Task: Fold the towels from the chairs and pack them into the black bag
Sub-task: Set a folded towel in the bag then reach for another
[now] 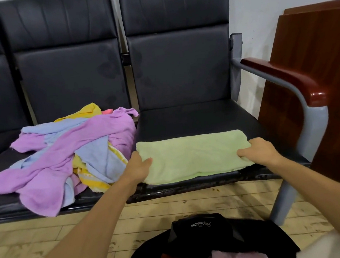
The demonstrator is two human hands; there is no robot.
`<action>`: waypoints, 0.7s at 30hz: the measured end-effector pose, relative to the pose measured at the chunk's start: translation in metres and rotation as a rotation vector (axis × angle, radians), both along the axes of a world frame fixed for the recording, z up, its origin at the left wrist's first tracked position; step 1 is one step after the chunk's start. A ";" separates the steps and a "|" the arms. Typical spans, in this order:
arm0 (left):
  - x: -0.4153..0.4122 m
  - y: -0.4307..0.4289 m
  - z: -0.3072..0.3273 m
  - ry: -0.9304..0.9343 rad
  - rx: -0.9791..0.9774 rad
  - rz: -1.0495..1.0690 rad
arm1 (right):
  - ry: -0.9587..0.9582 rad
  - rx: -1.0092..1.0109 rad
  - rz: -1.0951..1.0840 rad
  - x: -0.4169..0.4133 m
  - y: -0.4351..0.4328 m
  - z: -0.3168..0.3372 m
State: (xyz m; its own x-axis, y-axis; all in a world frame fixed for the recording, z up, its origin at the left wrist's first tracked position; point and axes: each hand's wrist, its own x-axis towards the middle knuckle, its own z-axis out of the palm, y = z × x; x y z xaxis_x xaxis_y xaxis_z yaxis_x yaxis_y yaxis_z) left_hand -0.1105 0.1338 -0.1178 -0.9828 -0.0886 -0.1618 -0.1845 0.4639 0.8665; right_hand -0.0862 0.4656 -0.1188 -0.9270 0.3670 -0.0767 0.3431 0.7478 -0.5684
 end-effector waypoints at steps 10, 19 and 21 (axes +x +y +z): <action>0.021 0.017 0.041 -0.066 0.854 0.129 | -0.026 -0.708 -0.061 0.006 0.014 0.001; 0.021 0.119 0.078 -0.170 0.788 0.029 | 0.029 -0.741 -0.118 0.006 0.010 -0.003; 0.024 0.144 0.074 -0.194 0.696 -0.012 | 0.032 -0.826 -0.133 0.009 0.012 -0.002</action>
